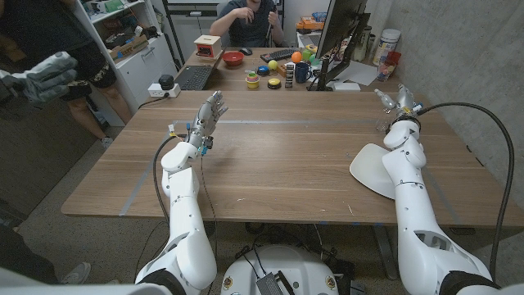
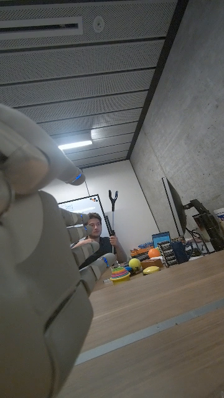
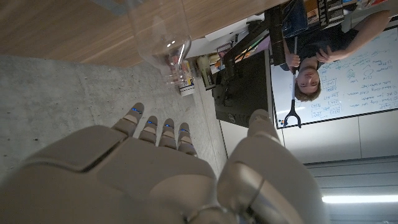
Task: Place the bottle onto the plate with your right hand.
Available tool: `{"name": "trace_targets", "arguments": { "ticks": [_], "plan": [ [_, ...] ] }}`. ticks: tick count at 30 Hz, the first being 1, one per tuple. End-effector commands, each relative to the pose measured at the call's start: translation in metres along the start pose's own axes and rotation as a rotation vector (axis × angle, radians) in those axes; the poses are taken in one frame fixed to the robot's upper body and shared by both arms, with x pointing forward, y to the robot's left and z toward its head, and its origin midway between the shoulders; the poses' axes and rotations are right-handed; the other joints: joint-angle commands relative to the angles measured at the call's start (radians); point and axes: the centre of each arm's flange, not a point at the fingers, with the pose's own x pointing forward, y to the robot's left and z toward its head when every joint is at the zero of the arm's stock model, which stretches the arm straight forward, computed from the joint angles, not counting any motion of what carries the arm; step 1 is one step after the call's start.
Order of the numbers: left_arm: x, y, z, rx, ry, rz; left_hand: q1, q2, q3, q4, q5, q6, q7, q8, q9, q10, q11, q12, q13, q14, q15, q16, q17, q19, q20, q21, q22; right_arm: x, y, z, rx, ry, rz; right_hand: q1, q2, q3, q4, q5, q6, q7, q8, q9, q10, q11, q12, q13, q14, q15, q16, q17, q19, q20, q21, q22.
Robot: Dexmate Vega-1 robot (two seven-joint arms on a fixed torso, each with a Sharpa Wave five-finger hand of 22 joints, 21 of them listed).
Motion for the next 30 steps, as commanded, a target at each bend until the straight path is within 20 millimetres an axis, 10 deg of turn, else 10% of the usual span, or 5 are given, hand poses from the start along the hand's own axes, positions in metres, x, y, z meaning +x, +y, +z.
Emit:
{"name": "trace_targets", "arguments": {
  "ticks": [1,30],
  "plan": [
    [0.005,-0.001,0.001,0.004,0.002,-0.004,-0.007,0.01,-0.006,-0.001,0.009,-0.002,-0.003,0.003,0.005,-0.002,-0.002,0.006,0.005,-0.009,-0.027,0.004,0.004,-0.002,-0.012,-0.002,0.002,0.003,0.006,-0.02,0.023,0.089,-0.031,0.014,0.003,-0.005,-0.003,0.008,-0.015,0.009,-0.004,0.006,-0.012,0.007,-0.002,0.001,-0.01,0.004,0.001,0.002,0.004,0.002,0.004,0.002],
    [0.016,0.0,0.0,0.015,0.012,0.004,-0.008,0.01,-0.008,-0.001,0.01,-0.004,-0.002,0.004,0.005,-0.003,-0.001,0.006,0.005,-0.007,-0.029,0.004,0.004,-0.002,-0.012,-0.004,0.002,0.008,0.031,-0.039,0.107,0.176,0.036,0.05,-0.016,-0.024,-0.014,0.014,-0.058,0.033,0.003,0.009,-0.03,0.034,0.014,0.002,0.047,0.016,0.018,0.002,0.164,0.01,0.054,0.0]
  ]
}}
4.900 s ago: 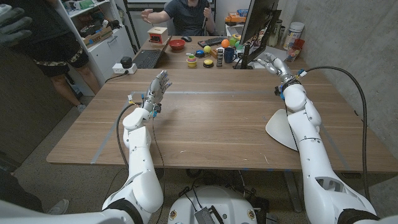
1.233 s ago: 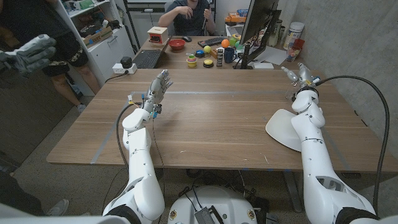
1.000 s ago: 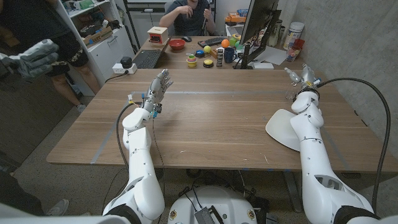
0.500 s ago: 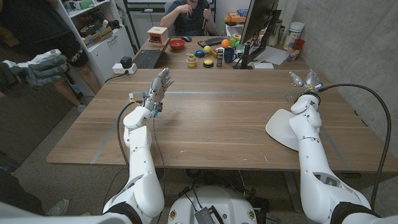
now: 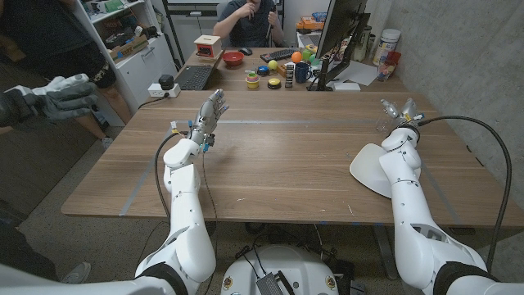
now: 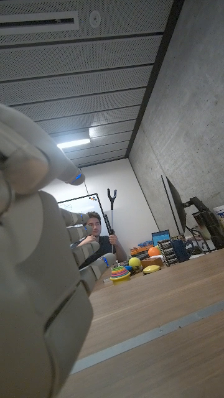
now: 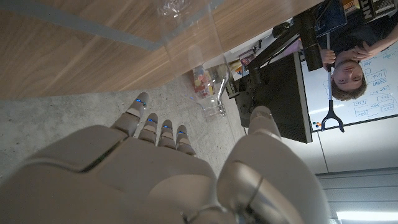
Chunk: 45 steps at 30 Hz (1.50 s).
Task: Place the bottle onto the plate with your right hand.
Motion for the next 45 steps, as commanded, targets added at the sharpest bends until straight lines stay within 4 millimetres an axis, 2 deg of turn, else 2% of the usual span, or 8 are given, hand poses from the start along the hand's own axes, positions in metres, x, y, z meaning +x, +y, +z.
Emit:
{"name": "trace_targets", "arguments": {
  "ticks": [1,12,23,27,29,34,39,45],
  "plan": [
    [0.004,0.0,-0.001,0.003,0.004,0.001,-0.008,0.01,-0.001,0.001,0.01,-0.004,-0.002,0.004,0.005,-0.003,-0.002,0.006,0.005,-0.007,-0.029,0.004,0.004,-0.003,-0.011,-0.004,0.002,0.003,0.008,-0.006,0.033,0.03,0.035,0.011,-0.007,-0.009,0.0,0.007,-0.014,0.015,0.002,0.004,-0.005,0.018,0.005,0.002,0.009,0.011,0.003,0.002,0.029,0.013,0.01,0.0],
    [0.006,0.001,-0.001,0.0,0.002,0.0,-0.009,0.01,-0.002,0.001,0.01,-0.008,-0.001,0.002,0.005,-0.007,0.0,0.005,0.006,-0.009,-0.029,0.004,0.004,-0.003,-0.011,-0.004,0.002,0.005,0.014,-0.009,0.025,0.041,0.093,0.035,-0.018,-0.025,-0.001,0.014,-0.036,0.027,0.005,0.004,-0.014,0.038,0.008,0.0,0.042,0.025,0.003,0.0,0.162,0.102,0.037,-0.006],
    [0.006,0.004,-0.002,-0.001,0.003,0.005,-0.008,0.008,-0.003,0.0,0.011,-0.009,0.0,0.002,0.005,-0.008,-0.002,0.005,0.006,-0.008,-0.028,0.004,0.004,-0.003,-0.011,-0.004,0.002,0.009,0.021,-0.005,0.012,0.045,0.126,0.041,-0.019,-0.028,0.0,0.016,-0.042,0.031,0.005,0.004,-0.016,0.049,0.008,-0.001,0.054,0.036,0.004,0.0,0.181,0.119,0.035,-0.008],
    [0.007,0.004,-0.002,-0.003,0.001,0.006,-0.008,0.008,-0.003,0.0,0.011,-0.009,-0.001,0.003,0.005,-0.009,-0.002,0.005,0.006,-0.009,-0.028,0.004,0.004,-0.003,-0.012,-0.004,0.002,0.01,0.023,-0.005,0.025,0.039,0.13,0.054,-0.019,-0.035,0.001,0.018,-0.055,0.037,0.006,0.004,-0.021,0.06,0.008,-0.002,0.084,0.039,0.007,-0.001,0.262,0.115,0.05,-0.01],
    [0.008,0.005,-0.003,-0.005,0.003,0.002,-0.008,0.008,-0.003,0.0,0.011,-0.009,-0.001,0.003,0.005,-0.009,-0.002,0.005,0.006,-0.009,-0.028,0.004,0.004,-0.003,-0.012,-0.004,0.002,0.011,0.024,-0.004,0.022,0.035,0.135,0.072,-0.018,-0.039,-0.001,0.021,-0.061,0.039,0.009,0.004,-0.016,0.063,0.011,-0.003,0.107,0.033,0.006,-0.002,0.349,0.112,0.066,-0.011],
    [0.009,0.006,-0.004,-0.002,0.003,0.007,-0.009,0.007,-0.004,0.0,0.011,-0.009,0.0,0.003,0.005,-0.009,-0.001,0.005,0.006,-0.009,-0.027,0.004,0.004,-0.003,-0.012,-0.004,0.002,0.012,0.026,-0.003,0.016,0.032,0.13,0.132,-0.008,-0.039,-0.009,0.025,-0.056,0.039,0.015,0.004,0.023,0.055,0.023,-0.005,0.188,0.002,0.014,-0.002,0.508,0.059,0.09,-0.013],
    [0.011,0.006,-0.004,-0.002,0.006,-0.001,-0.009,0.007,-0.004,0.0,0.012,-0.009,0.0,0.003,0.005,-0.009,0.0,0.005,0.006,-0.01,-0.027,0.004,0.004,-0.003,-0.012,-0.004,0.002,0.012,0.026,-0.003,0.027,0.03,0.121,0.243,0.005,-0.04,-0.016,0.028,-0.023,0.045,0.025,0.004,0.125,0.029,0.045,-0.005,0.361,-0.071,0.028,-0.001,0.704,-0.063,0.116,-0.01],
    [0.013,0.006,-0.006,-0.005,0.011,-0.001,-0.009,0.007,-0.004,0.0,0.012,-0.009,0.001,0.003,0.005,-0.01,0.0,0.005,0.006,-0.01,-0.028,0.004,0.005,-0.003,-0.012,-0.005,0.002,0.013,0.027,-0.002,0.024,0.02,0.091,0.344,0.038,-0.036,-0.013,0.033,0.064,0.034,0.046,0.005,0.275,-0.032,0.084,-0.003,0.526,-0.168,0.043,0.004,0.821,-0.176,0.136,-0.003]
  ]
}}
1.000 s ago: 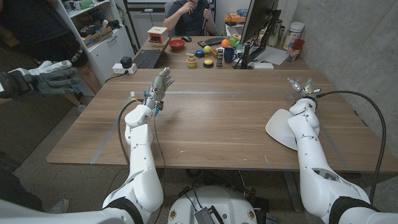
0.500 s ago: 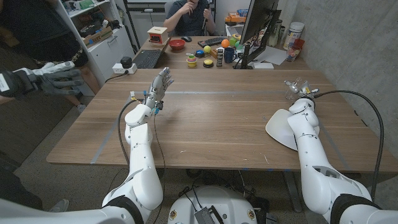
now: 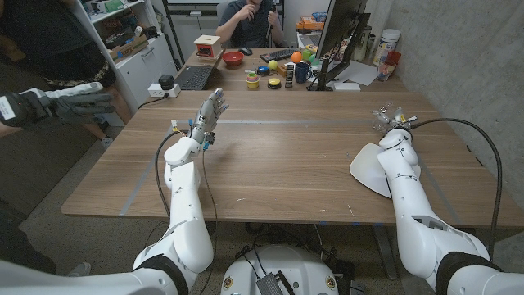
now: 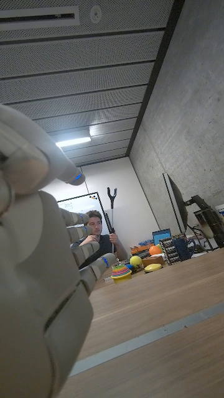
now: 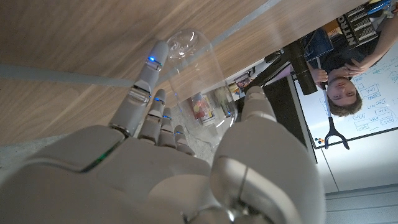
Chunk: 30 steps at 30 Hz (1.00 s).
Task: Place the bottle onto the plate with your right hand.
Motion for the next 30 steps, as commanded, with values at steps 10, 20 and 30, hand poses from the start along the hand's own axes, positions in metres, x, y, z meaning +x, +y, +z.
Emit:
{"name": "trace_targets", "arguments": {
  "ticks": [10,20,30],
  "plan": [
    [0.002,0.002,-0.003,0.001,0.009,-0.001,-0.011,0.007,-0.006,0.001,0.005,-0.009,0.001,0.003,0.005,-0.006,-0.002,0.006,0.006,-0.01,-0.027,0.004,0.005,-0.003,-0.011,0.0,0.002,-0.001,0.004,0.007,-0.023,-0.038,-0.126,0.106,0.081,0.003,0.031,0.005,0.296,-0.073,0.06,0.009,0.425,-0.134,0.147,0.032,0.512,-0.205,0.061,0.029,0.246,-0.132,0.159,0.073],
    [0.0,0.002,-0.002,-0.001,0.006,0.004,-0.012,0.007,-0.007,0.002,0.005,-0.012,0.001,0.003,0.005,-0.006,-0.003,0.006,0.006,-0.011,-0.027,0.004,0.005,-0.003,-0.011,0.0,0.003,-0.001,0.002,0.011,-0.039,-0.058,-0.126,0.18,0.113,0.023,0.007,0.002,0.449,-0.118,0.093,0.022,0.555,-0.171,0.226,0.057,0.686,-0.232,0.096,0.092,0.26,-0.176,0.277,0.161],
    [-0.001,0.002,-0.003,-0.003,0.004,0.0,-0.014,0.007,-0.008,0.003,0.005,-0.013,0.0,0.002,0.005,-0.008,-0.002,0.006,0.006,-0.011,-0.028,0.004,0.005,-0.003,-0.011,0.0,0.003,-0.004,-0.002,0.016,-0.051,-0.07,-0.134,0.243,0.11,0.038,-0.012,0.005,0.45,-0.127,0.086,0.029,0.54,-0.173,0.231,0.064,0.69,-0.234,0.083,0.11,0.243,-0.178,0.314,0.199]
  ]
}}
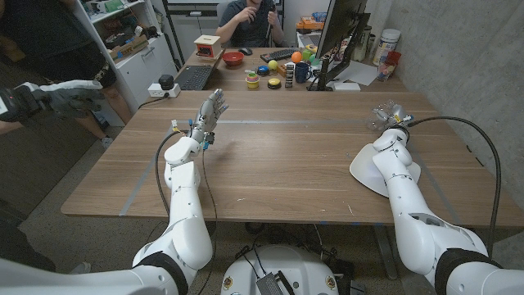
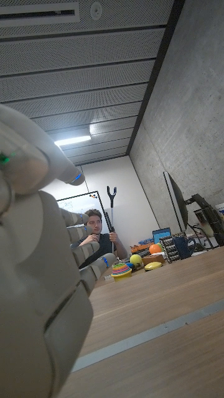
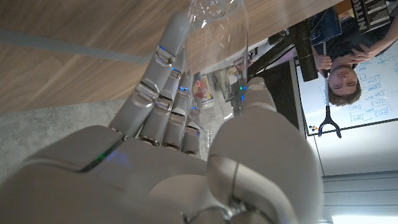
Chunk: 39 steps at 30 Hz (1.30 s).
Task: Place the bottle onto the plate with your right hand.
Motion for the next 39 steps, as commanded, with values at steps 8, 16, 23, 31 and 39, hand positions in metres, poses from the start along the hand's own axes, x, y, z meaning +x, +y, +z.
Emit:
{"name": "trace_targets", "arguments": {
  "ticks": [8,16,23,31,39],
  "plan": [
    [-0.003,-0.001,-0.001,-0.006,-0.003,-0.006,-0.012,0.004,-0.004,-0.001,0.005,-0.006,-0.005,0.003,0.005,-0.008,-0.003,0.006,0.006,-0.011,-0.027,0.004,0.005,-0.003,-0.012,0.0,0.003,-0.007,-0.013,0.016,-0.007,-0.06,-0.034,0.131,0.096,0.038,-0.032,0.006,0.01,-0.001,-0.001,0.01,0.044,-0.039,0.017,0.011,0.13,-0.181,-0.004,0.018,-0.033,-0.023,0.038,0.033],
    [-0.003,-0.001,-0.001,-0.01,-0.006,-0.009,-0.012,0.004,-0.005,-0.001,0.006,-0.007,-0.005,0.003,0.005,-0.007,-0.004,0.006,0.006,-0.011,-0.027,0.004,0.005,-0.003,-0.011,-0.001,0.003,-0.011,-0.021,0.026,-0.024,-0.091,-0.053,0.151,0.103,0.042,-0.027,0.005,0.026,0.002,0.0,0.014,0.058,-0.05,0.03,0.016,0.166,-0.181,0.005,0.036,-0.029,-0.024,0.073,0.062],
    [-0.003,-0.002,-0.001,-0.011,-0.008,-0.012,-0.012,0.004,-0.005,-0.001,0.006,-0.007,-0.005,0.003,0.005,-0.008,-0.003,0.006,0.006,-0.011,-0.028,0.004,0.005,-0.003,-0.012,-0.001,0.003,-0.014,-0.025,0.033,-0.06,-0.124,-0.059,0.156,0.102,0.042,-0.025,0.004,0.035,0.003,0.001,0.016,0.062,-0.048,0.035,0.019,0.175,-0.179,0.006,0.042,-0.029,-0.025,0.088,0.076],
    [-0.002,-0.003,-0.001,-0.011,-0.011,-0.015,-0.013,0.005,-0.005,-0.001,0.006,-0.006,-0.006,0.004,0.005,-0.007,-0.003,0.007,0.006,-0.011,-0.028,0.004,0.005,-0.003,-0.011,-0.001,0.003,-0.019,-0.033,0.038,-0.107,-0.142,-0.064,0.161,0.101,0.041,-0.022,0.002,0.042,0.003,0.0,0.018,0.064,-0.051,0.04,0.022,0.178,-0.178,0.003,0.048,-0.035,-0.025,0.101,0.09],
    [-0.001,-0.004,-0.002,-0.021,-0.014,-0.026,-0.013,0.005,-0.006,-0.001,0.007,-0.007,-0.005,0.003,0.005,-0.007,-0.003,0.007,0.006,-0.011,-0.027,0.004,0.005,-0.003,-0.012,-0.001,0.003,-0.028,-0.04,0.039,-0.178,-0.145,-0.095,0.162,0.099,0.04,-0.019,0.001,0.044,0.002,-0.001,0.02,0.063,-0.051,0.042,0.024,0.175,-0.178,-0.001,0.052,-0.039,-0.025,0.109,0.097]
  ]
}}
